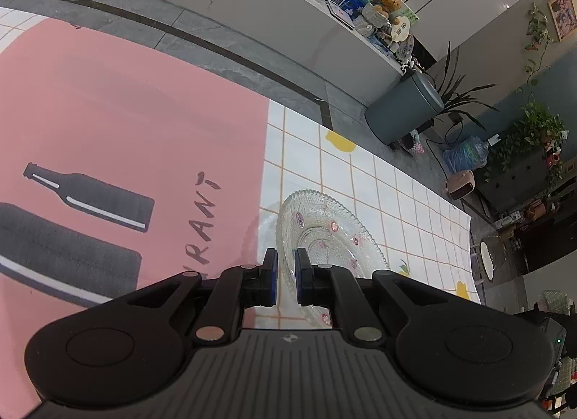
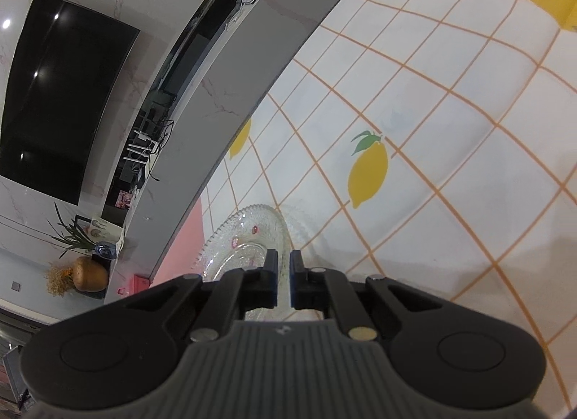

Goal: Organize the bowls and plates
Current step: 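Lift and carry the second glass plate over the first glass plate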

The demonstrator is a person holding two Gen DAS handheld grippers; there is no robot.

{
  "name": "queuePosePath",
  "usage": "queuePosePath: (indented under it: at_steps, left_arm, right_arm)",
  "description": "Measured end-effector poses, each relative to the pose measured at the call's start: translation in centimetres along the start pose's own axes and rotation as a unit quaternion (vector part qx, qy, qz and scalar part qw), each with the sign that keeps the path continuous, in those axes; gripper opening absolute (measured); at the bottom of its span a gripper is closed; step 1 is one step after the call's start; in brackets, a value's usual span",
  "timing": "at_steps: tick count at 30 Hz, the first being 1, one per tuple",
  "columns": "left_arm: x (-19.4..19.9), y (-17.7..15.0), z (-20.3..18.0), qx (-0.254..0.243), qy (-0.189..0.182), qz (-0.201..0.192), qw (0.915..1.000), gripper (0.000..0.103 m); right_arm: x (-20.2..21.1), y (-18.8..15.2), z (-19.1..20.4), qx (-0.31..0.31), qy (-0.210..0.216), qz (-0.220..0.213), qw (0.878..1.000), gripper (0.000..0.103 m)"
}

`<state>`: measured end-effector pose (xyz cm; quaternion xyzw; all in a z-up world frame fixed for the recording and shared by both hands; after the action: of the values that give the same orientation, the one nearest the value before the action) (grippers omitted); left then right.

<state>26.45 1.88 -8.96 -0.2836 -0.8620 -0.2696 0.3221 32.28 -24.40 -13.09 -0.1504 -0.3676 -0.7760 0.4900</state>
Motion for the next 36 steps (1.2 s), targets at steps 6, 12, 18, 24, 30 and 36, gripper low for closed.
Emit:
queuePosePath:
  at_steps: [6, 12, 18, 24, 30, 36]
  left_arm:
    - [0.9, -0.9, -1.3, -0.005, -0.001, -0.003, 1.0000, 0.010]
    - [2.6, -2.3, -3.1, -0.013, -0.006, -0.009, 0.9999, 0.010]
    - [4.4, -4.3, -4.7, -0.023, -0.007, -0.019, 0.9995, 0.010]
    - [6.2, -6.5, -5.5, -0.022, -0.012, -0.022, 0.9994, 0.010]
    - [7.7, -8.9, -6.2, -0.020, -0.011, -0.024, 0.9995, 0.010]
    - [8.8, -11.5, -6.6, -0.029, -0.008, -0.021, 0.9993, 0.010]
  right_arm:
    - [1.7, 0.8, 0.0, -0.001, 0.014, -0.011, 1.000, 0.004]
    - [4.4, 1.1, 0.1, 0.000, 0.030, -0.023, 0.999, 0.004]
    - [7.1, 0.6, 0.2, 0.001, 0.038, -0.031, 0.999, 0.004]
    - [9.8, 0.0, -0.2, 0.005, 0.039, -0.027, 0.999, 0.004]
    - [13.0, -1.2, -0.3, 0.006, 0.041, -0.027, 0.999, 0.004]
    - [15.6, -2.5, -0.9, 0.005, 0.031, -0.025, 0.999, 0.003]
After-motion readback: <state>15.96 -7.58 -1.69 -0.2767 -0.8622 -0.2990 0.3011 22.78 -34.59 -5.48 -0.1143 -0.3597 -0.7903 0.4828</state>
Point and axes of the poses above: each gripper's, at about its wrist camera, not at the fingertips, and x roughly against the way its jaws point, z to its left, y to its top, the point moved 2 cm from there along -x, roughly the way its jaws point, and after that the axes turned 13 degrees about x, right-handed, at the moved point
